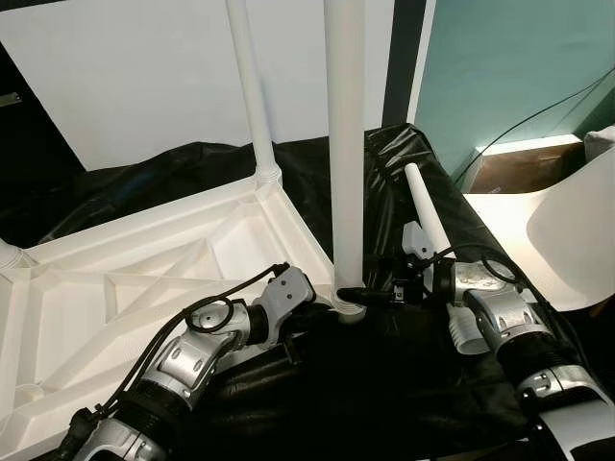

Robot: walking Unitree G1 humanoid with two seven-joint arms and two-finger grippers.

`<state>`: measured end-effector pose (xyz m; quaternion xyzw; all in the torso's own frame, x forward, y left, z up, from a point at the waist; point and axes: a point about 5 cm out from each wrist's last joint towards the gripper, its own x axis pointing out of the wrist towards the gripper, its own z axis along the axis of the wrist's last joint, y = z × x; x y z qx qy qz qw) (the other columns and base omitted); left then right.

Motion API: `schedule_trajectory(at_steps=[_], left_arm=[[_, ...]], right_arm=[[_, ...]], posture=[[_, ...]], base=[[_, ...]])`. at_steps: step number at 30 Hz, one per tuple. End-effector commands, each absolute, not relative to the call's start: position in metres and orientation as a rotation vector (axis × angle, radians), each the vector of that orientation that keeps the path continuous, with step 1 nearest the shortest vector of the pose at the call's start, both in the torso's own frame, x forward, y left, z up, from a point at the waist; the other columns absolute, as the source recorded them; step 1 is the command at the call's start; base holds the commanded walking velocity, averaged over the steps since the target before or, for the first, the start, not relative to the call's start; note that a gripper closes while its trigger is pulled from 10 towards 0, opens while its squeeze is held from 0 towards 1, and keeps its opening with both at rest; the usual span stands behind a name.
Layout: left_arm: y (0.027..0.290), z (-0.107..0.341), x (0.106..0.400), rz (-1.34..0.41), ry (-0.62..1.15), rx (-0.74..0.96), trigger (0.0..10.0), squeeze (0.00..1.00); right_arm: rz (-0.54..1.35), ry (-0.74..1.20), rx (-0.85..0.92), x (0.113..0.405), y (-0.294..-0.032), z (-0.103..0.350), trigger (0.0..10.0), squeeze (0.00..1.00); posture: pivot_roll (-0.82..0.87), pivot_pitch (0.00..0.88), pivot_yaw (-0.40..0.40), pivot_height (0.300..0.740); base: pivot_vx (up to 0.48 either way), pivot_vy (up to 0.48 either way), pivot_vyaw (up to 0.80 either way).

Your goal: Building children table

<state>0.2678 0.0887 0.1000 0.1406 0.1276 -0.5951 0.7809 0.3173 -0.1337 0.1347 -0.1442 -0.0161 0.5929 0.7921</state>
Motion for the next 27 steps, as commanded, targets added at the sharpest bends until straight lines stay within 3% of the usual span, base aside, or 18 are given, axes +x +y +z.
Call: schedule_trajectory(at_steps=[1, 4, 7, 10, 13, 22, 24, 25, 26, 27], left_arm=[[0.091, 0.075, 0.244, -1.455, 0.414, 0.219, 10.0, 0.0], [0.089, 0.075, 0.245, -1.454, 0.412, 0.219, 10.0, 0.0], [0.089, 0.075, 0.246, -1.454, 0.412, 0.219, 10.0, 0.0], [0.086, 0.075, 0.244, -1.455, 0.409, 0.211, 10.0, 0.0], [0.085, 0.073, 0.242, -1.462, 0.416, 0.21, 10.0, 0.0], [0.084, 0.072, 0.242, -1.464, 0.413, 0.204, 10.0, 0.0], [0.084, 0.072, 0.241, -1.465, 0.414, 0.202, 10.0, 0.0], [0.083, 0.072, 0.241, -1.465, 0.415, 0.202, 10.0, 0.0], [0.083, 0.071, 0.241, -1.465, 0.416, 0.202, 10.0, 0.0], [0.083, 0.071, 0.241, -1.465, 0.415, 0.202, 10.0, 0.0]], right_arm=[[1.192, -0.057, -0.283, 0.324, -0.138, 0.14, 0.0, 0.0], [1.014, -0.14, -0.2, 0.319, -0.127, 0.133, 0.0, 0.0], [1.0, -0.151, -0.195, 0.319, -0.127, 0.133, 0.0, 0.0], [0.692, -0.344, -0.067, 0.296, -0.116, 0.134, 0.0, 0.0], [0.585, -0.379, -0.043, 0.29, -0.118, 0.136, 0.0, 0.0], [0.459, -0.36, -0.048, 0.284, -0.119, 0.133, 0.0, 0.0], [0.484, -0.339, -0.055, 0.284, -0.116, 0.132, 4.8, 0.0], [0.512, -0.337, -0.05, 0.284, -0.115, 0.132, 10.0, 0.42], [0.555, -0.332, -0.043, 0.284, -0.113, 0.132, 10.0, 1.0], [0.602, -0.324, -0.052, 0.285, -0.111, 0.131, 10.0, 1.0]], posture=[[0.01, 0.0, 0.039, 0.74], [0.01, 0.0, 0.039, 0.74], [0.01, 0.0, 0.039, 0.74], [0.0, 0.0, 0.031, 0.74], [0.0, 0.0, 0.032, 0.74], [0.0, 0.0, 0.029, 0.74], [0.0, 0.0, 0.028, 0.74], [0.0, 0.0, 0.027, 0.74], [0.0, 0.0, 0.027, 0.74], [0.0, 0.0, 0.026, 0.74]], base=[[0.0, 0.0, 0.0], [0.0, 0.0, 0.0], [0.0, 0.0, 0.0], [0.0, 0.0, 0.0], [0.0, 0.0, 0.0], [0.0, 0.0, 0.0], [0.0, 0.0, 0.0], [0.0, 0.0, 0.0], [0.0, 0.0, 0.0], [0.0, 0.0, 0.0]])
